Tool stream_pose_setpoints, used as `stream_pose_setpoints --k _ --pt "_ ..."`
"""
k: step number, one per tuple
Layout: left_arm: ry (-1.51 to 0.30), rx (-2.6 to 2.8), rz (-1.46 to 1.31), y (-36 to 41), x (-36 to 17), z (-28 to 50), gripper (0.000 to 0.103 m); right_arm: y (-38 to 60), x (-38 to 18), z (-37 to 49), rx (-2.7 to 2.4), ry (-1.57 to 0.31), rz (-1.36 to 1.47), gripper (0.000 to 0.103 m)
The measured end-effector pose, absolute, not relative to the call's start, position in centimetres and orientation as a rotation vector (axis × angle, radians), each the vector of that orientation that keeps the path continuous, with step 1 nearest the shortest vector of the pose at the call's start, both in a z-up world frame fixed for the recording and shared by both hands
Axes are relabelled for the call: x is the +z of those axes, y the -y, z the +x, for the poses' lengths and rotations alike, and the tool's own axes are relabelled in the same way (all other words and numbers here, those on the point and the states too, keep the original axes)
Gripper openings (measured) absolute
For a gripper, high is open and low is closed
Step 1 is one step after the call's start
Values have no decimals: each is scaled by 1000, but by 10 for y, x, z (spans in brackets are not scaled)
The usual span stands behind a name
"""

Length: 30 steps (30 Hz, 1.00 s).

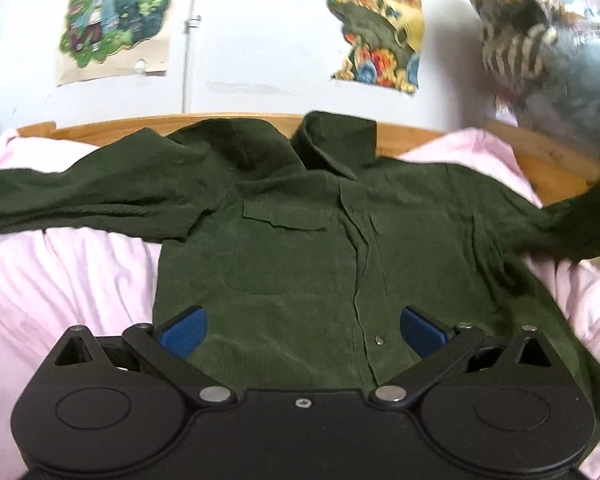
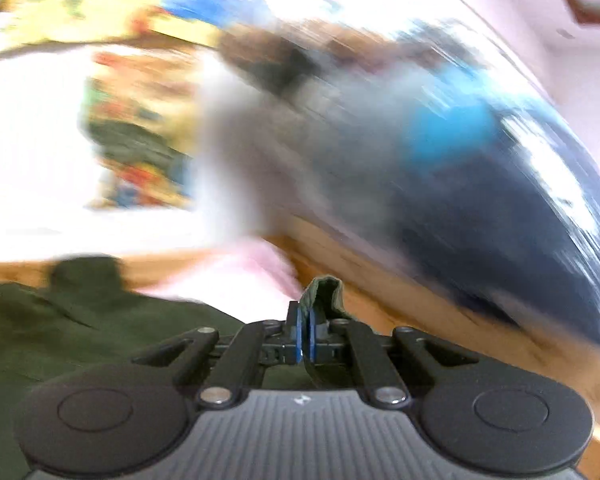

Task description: Fold large clothes

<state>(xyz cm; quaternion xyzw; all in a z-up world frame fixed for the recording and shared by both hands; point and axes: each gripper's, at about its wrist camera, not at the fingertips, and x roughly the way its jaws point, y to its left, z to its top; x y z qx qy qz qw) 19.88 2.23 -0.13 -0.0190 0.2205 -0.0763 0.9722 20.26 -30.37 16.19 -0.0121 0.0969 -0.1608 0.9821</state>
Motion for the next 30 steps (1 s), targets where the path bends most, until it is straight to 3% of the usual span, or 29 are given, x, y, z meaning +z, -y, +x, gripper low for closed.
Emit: stream_pose_setpoints --k 6,12,15,16,17,19,25,30 --pt "-456 -90 -128 -38 5 197 102 172 171 264 -27 -190 -154 4" --pt "-408 -27 -106 -39 1 199 102 69 117 327 209 -325 -253 4" --pt "-393 -19 -104 -42 -2 204 102 50 90 342 296 -402 -262 10" --pt "-389 -14 -97 -42 -5 207 102 48 84 342 332 -421 -243 26" --pt "-389 -9 -87 -42 -8 210 102 52 79 340 352 -431 -228 56" --pt "-394 -3 -62 -42 -16 216 102 69 69 329 395 -425 -207 81" --pt "-370 -15 11 -37 -36 243 102 162 53 323 221 -407 -186 96" --pt "-410 10 15 -30 -46 294 102 251 25 362 -135 -425 -71 92"
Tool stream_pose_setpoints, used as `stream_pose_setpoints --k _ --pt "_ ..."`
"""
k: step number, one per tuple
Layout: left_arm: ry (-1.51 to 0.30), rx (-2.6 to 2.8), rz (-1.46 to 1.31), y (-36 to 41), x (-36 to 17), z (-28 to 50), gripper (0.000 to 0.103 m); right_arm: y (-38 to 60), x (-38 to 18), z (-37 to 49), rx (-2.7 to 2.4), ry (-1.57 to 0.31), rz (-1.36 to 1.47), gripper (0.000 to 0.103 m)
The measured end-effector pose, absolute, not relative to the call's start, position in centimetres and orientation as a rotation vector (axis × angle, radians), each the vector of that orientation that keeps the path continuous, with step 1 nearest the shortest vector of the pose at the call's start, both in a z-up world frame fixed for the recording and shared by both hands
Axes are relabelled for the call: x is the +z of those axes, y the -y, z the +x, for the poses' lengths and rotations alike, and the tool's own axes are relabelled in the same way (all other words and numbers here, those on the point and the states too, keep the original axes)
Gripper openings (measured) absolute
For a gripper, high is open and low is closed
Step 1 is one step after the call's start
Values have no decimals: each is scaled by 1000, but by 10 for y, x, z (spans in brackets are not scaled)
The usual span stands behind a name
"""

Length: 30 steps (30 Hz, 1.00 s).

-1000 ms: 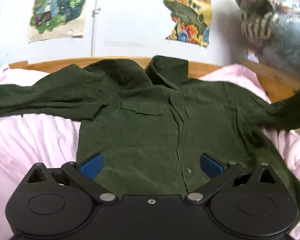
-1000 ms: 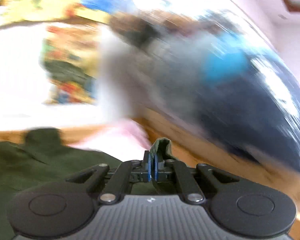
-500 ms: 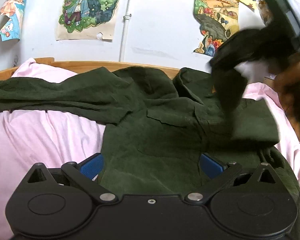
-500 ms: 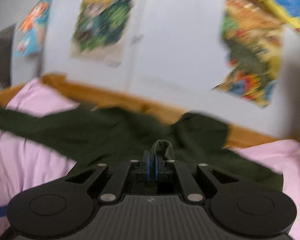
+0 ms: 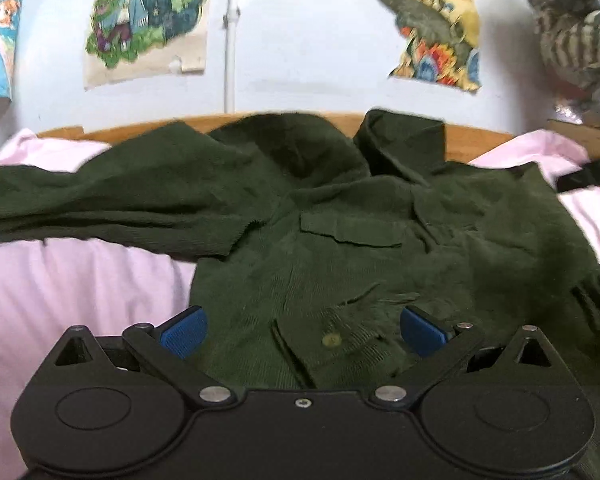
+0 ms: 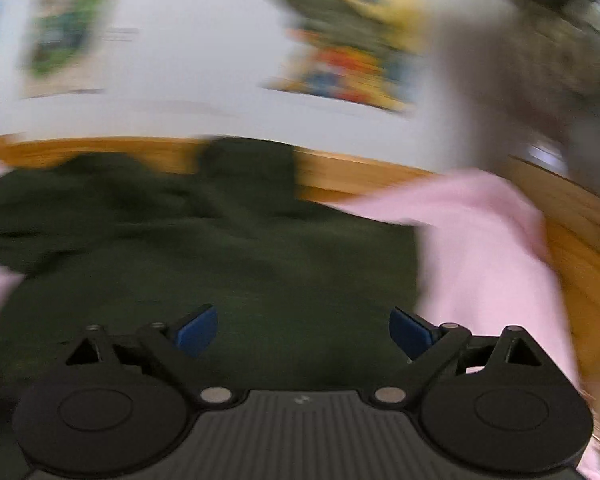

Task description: Fold large clothes

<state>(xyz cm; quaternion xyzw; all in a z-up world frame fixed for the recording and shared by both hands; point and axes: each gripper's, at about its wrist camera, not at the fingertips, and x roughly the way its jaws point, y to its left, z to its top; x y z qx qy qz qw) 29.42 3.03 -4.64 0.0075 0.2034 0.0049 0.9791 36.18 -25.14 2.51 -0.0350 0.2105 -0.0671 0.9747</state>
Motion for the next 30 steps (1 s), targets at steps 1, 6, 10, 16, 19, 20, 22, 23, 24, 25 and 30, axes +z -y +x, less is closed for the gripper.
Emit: stream_pose_setpoints --k 1,6,10,16,19,20,22,23,24,25,30 --pt "-436 18 20 -30 -50 304 102 271 18 373 -170 -450 -13 88" --pt "-648 76 13 -37 -79 345 103 324 -18 409 -271 -524 141 77" --pt "-647 76 4 -40 -85 347 103 310 -44 421 -347 -528 -57 88" --pt "-635 81 23 -39 -83 343 103 292 -28 402 -369 -530 -52 90" --pt "-641 103 -10 -44 -70 340 102 277 -8 363 -285 -506 -22 101" --pt "-631 117 -12 -45 -64 338 102 272 -3 346 -256 -495 -2 102" --pt "-582 159 13 -46 -49 333 102 261 5 310 -172 -476 39 102" --pt "-553 183 36 -46 -42 330 102 255 6 292 -137 -471 52 103" --pt "-523 204 72 -47 -32 326 102 249 6 275 -110 -468 59 103" --pt "-505 219 107 -48 -24 323 102 242 5 258 -84 -460 59 103" --pt "-441 308 284 -89 19 295 102 212 -13 199 21 -391 -7 103"
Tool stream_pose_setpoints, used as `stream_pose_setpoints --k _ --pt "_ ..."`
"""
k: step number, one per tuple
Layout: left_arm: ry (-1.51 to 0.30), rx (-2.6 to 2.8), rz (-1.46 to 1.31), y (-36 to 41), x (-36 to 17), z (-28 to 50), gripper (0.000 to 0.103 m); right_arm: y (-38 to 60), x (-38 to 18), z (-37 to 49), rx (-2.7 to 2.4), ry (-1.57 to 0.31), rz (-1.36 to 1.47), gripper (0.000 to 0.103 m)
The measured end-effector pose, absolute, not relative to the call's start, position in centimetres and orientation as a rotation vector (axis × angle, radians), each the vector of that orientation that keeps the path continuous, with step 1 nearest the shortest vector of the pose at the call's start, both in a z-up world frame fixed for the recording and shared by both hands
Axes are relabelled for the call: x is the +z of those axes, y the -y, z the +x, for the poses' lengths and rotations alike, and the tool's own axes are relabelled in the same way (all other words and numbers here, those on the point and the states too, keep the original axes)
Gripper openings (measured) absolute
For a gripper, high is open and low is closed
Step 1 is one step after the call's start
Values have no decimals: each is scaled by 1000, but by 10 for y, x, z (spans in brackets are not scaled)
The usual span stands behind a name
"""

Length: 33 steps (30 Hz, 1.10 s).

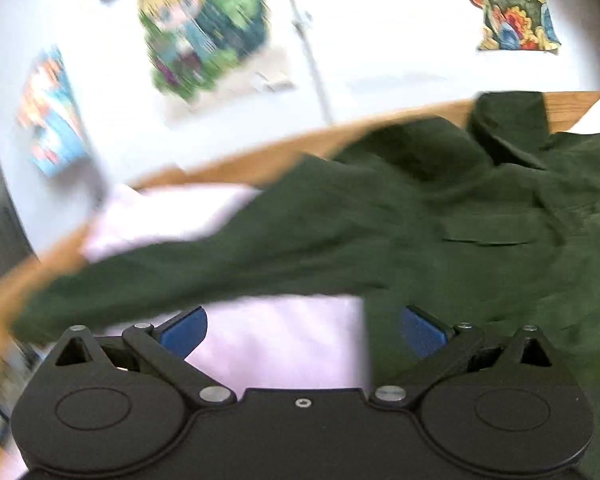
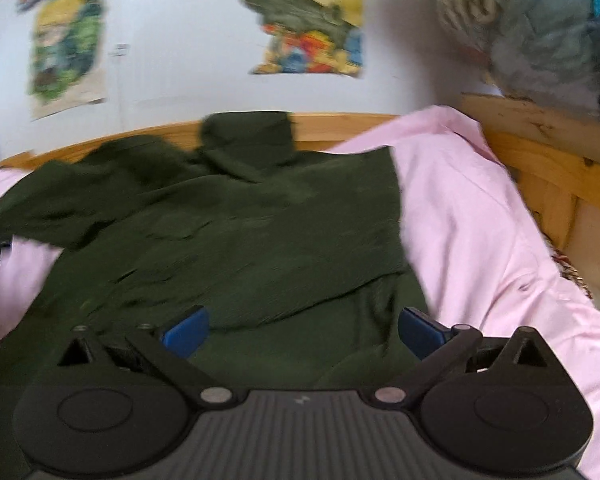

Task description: Fold large clothes

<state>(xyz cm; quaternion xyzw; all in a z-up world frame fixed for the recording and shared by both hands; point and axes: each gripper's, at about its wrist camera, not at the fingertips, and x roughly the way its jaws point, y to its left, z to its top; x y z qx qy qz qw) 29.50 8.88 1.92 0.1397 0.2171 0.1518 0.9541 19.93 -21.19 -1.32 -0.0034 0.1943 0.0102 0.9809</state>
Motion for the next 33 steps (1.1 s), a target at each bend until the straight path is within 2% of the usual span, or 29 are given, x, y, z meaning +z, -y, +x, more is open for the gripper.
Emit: stream_pose_setpoints --k 5,8,11,14,16,17,18,25,33 --pt "-391 295 565 -159 57 282 102 191 -32 198 87 -386 -79 103" --pt "-495 288 726 -192 68 305 102 183 -31 201 111 -357 -87 103" --pt "-637 287 761 -224 67 335 93 184 -30 201 100 -349 -83 103" --pt "-753 287 676 -244 67 353 82 189 -32 200 95 -357 -59 103" --pt "-824 247 606 -249 67 358 61 193 -34 201 84 -361 -36 103" --pt "-849 217 580 -248 70 360 33 194 -33 202 79 -361 -25 103" --pt "-875 222 565 -246 72 362 11 195 -33 203 76 -360 -14 103" --pt "-954 247 439 -213 115 344 4 200 -28 198 84 -333 28 103" --pt "-1025 -81 173 -117 174 317 3 209 -19 192 140 -316 129 103"
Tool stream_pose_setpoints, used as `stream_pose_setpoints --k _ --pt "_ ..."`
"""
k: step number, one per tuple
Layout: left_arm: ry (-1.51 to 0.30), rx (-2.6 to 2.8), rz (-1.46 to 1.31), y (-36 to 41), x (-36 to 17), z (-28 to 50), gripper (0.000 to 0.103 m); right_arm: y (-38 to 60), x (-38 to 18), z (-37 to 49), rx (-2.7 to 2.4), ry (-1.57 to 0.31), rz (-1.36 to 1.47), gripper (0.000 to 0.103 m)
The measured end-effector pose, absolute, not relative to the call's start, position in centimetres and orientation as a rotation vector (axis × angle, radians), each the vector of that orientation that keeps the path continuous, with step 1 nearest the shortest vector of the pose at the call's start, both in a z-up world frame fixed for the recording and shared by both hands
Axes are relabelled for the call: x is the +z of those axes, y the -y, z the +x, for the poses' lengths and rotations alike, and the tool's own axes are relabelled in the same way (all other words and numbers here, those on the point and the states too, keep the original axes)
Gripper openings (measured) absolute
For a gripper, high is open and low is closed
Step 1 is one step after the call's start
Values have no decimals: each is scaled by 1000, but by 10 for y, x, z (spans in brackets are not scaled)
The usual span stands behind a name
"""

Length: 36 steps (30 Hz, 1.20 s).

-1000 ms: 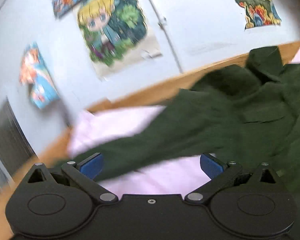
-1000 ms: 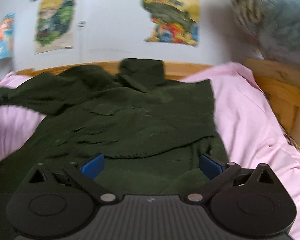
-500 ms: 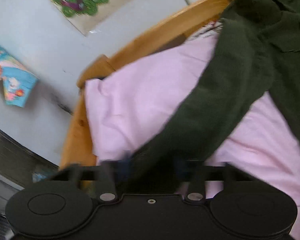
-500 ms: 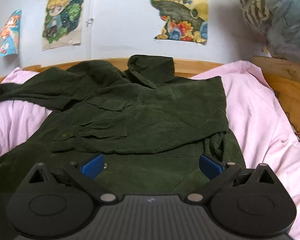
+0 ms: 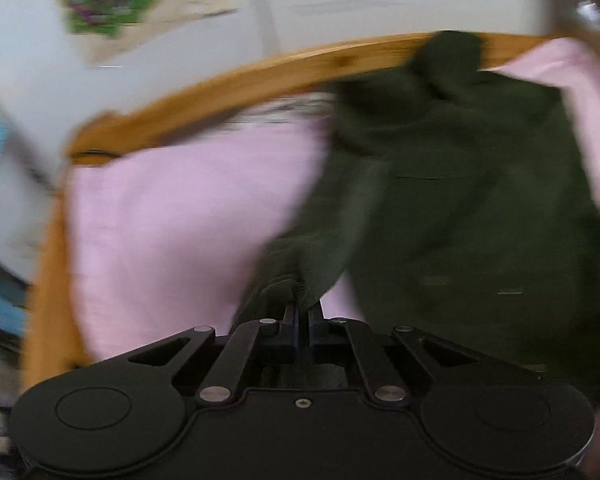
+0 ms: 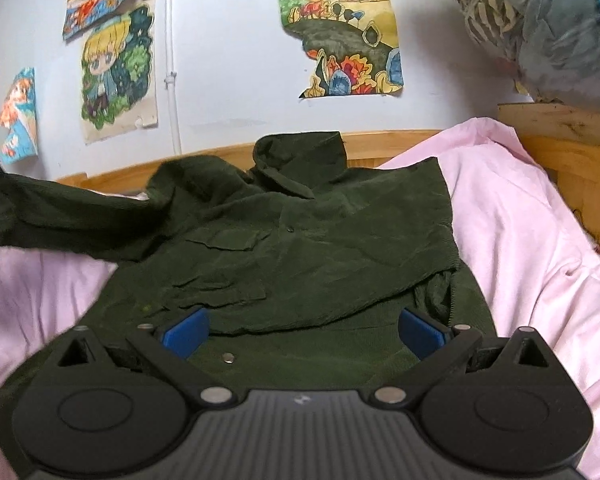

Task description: Fold large clothes

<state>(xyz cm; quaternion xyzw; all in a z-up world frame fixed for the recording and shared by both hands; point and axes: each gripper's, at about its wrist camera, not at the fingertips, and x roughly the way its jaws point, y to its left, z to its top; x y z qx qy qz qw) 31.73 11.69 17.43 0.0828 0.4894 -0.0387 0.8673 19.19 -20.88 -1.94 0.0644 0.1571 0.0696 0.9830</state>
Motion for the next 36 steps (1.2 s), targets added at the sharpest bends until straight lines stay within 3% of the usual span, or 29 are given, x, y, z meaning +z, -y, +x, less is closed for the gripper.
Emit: stream_pose_setpoints --k 6,16,21,26,29,34,36 --pt "-1070 -337 71 -16 161 311 3 240 -12 189 310 -337 405 103" --pt "-953 -319 -18 96 83 369 7 300 -23 192 234 -399 701 103" --pt "-962 -314 -138 96 55 391 56 296 -30 206 244 -460 667 103" --pt "-885 -265 -125 59 56 362 70 264 -31 219 234 -478 485 101" --pt "-824 -203 -135 24 52 329 77 239 -31 231 231 -480 342 88" --pt "-800 -75 -132 -32 28 278 79 205 -39 257 217 -557 164 78" --pt "-773 -57 -161 -52 16 265 84 198 -47 272 185 -634 102 54"
